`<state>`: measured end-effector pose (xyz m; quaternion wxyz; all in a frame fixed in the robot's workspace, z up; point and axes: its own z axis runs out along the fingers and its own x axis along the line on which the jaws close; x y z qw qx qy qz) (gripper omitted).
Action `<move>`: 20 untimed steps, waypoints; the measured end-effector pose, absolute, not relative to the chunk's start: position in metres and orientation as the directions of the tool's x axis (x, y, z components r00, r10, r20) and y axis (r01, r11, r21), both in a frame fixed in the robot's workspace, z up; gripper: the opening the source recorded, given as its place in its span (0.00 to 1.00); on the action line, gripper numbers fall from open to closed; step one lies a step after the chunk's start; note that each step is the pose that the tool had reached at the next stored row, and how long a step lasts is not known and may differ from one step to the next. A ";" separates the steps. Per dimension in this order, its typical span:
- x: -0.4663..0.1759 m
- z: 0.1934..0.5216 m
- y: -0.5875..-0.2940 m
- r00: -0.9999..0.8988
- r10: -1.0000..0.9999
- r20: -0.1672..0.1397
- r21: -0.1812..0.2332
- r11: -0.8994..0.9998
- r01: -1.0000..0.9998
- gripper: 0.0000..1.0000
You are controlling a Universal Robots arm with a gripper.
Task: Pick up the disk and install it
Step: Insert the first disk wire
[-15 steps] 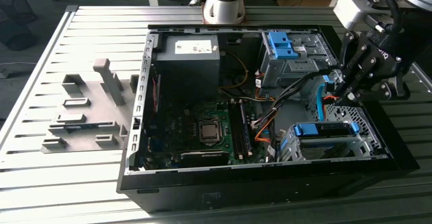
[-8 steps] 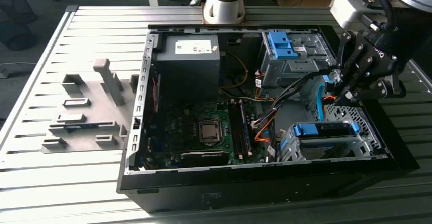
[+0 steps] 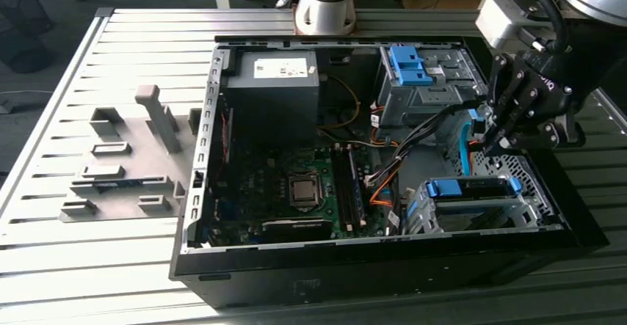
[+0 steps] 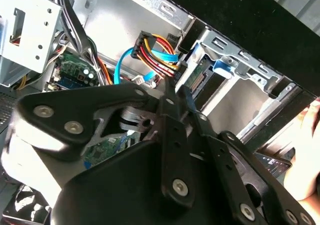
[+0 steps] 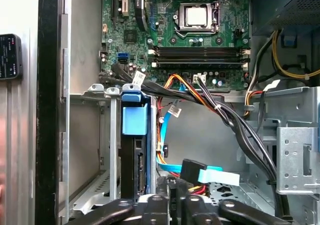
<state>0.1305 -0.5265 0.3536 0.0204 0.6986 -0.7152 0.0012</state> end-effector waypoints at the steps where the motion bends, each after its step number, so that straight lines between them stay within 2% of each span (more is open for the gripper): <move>1: 0.130 0.354 -0.527 -0.023 -0.999 0.031 0.027 0.024 -0.999 0.16; 3: 0.130 0.353 -0.527 -0.023 -0.999 0.031 0.027 0.024 -0.999 0.16; 4: 0.131 0.353 -0.527 -0.023 -0.999 0.031 0.027 0.024 -0.999 0.11; 7: 0.131 0.353 -0.527 -0.023 -0.999 0.030 0.027 0.024 -0.999 0.11; 9: 0.131 0.355 -0.526 -0.023 -0.999 0.031 0.027 0.024 -0.999 0.11; 10: 0.131 0.356 -0.526 -0.023 -0.999 0.031 0.027 0.024 -0.999 0.18; 20: 0.131 0.359 -0.526 -0.023 -0.999 0.031 0.027 0.024 -0.999 0.19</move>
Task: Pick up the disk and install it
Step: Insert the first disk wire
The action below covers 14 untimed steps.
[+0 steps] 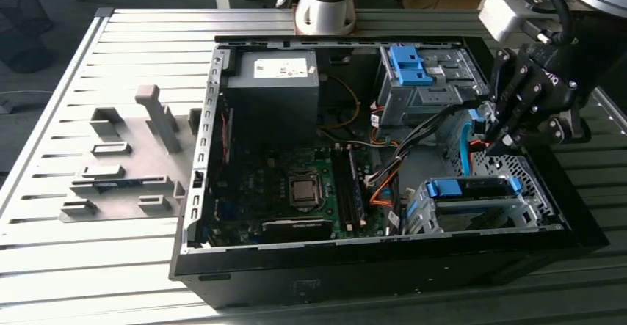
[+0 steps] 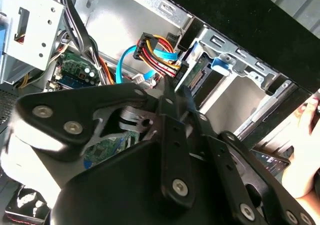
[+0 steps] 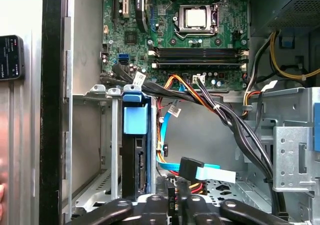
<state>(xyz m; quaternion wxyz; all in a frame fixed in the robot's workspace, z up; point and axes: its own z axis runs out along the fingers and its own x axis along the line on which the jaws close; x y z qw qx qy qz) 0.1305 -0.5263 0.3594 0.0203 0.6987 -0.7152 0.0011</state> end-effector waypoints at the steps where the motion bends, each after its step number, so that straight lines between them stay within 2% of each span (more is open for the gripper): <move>1: 0.131 0.359 -0.526 -0.023 -0.999 0.031 0.027 0.024 -0.999 0.25; 10: 0.132 0.352 -0.526 -0.023 -0.999 0.031 0.027 0.024 -0.999 0.25; 11: 0.132 0.352 -0.526 -0.023 -0.999 0.031 0.027 0.024 -0.999 0.24; 12: 0.132 0.352 -0.526 -0.023 -0.999 0.031 0.027 0.024 -0.999 0.17; 14: 0.131 0.351 -0.526 -0.023 -0.999 0.031 0.026 0.024 -0.999 0.17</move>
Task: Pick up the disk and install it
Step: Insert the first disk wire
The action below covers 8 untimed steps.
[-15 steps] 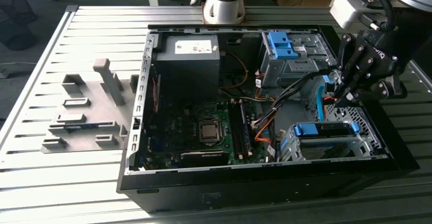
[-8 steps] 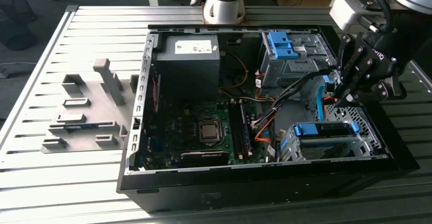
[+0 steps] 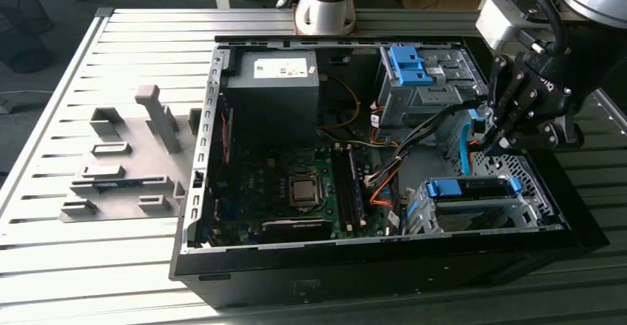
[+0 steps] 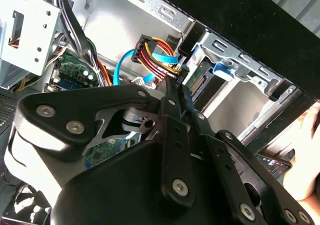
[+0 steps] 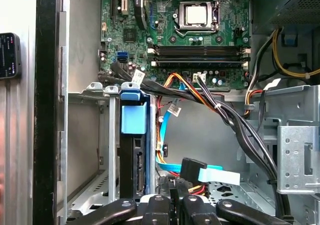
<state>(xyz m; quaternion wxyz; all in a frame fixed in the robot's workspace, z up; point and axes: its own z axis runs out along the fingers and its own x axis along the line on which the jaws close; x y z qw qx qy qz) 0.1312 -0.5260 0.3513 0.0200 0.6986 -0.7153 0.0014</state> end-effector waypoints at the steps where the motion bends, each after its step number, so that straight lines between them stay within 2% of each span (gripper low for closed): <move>1: 0.131 0.351 -0.526 -0.023 -0.999 0.031 0.025 0.024 -0.999 0.16; 8: 0.125 0.351 -0.529 -0.024 -0.999 0.031 0.015 0.024 -1.000 0.16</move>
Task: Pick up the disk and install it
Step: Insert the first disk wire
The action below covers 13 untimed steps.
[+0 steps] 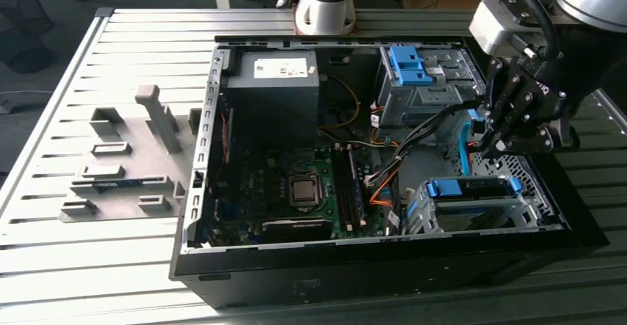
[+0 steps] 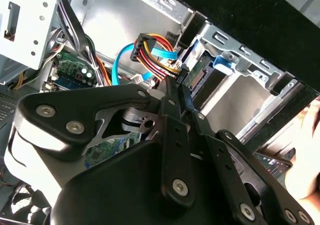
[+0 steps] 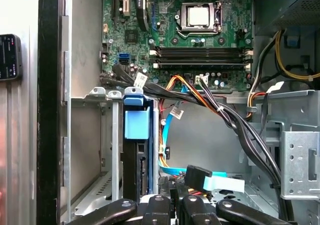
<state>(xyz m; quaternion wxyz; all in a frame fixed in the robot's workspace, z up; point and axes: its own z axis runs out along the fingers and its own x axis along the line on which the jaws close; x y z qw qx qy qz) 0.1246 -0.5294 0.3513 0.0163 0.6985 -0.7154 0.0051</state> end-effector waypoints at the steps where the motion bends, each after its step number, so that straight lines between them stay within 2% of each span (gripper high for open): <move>1: 0.125 0.351 -0.529 -0.023 -0.999 0.031 0.015 0.024 -1.000 0.16; 13: 0.124 0.351 -0.531 -0.024 -0.999 0.033 0.015 0.024 -1.000 0.16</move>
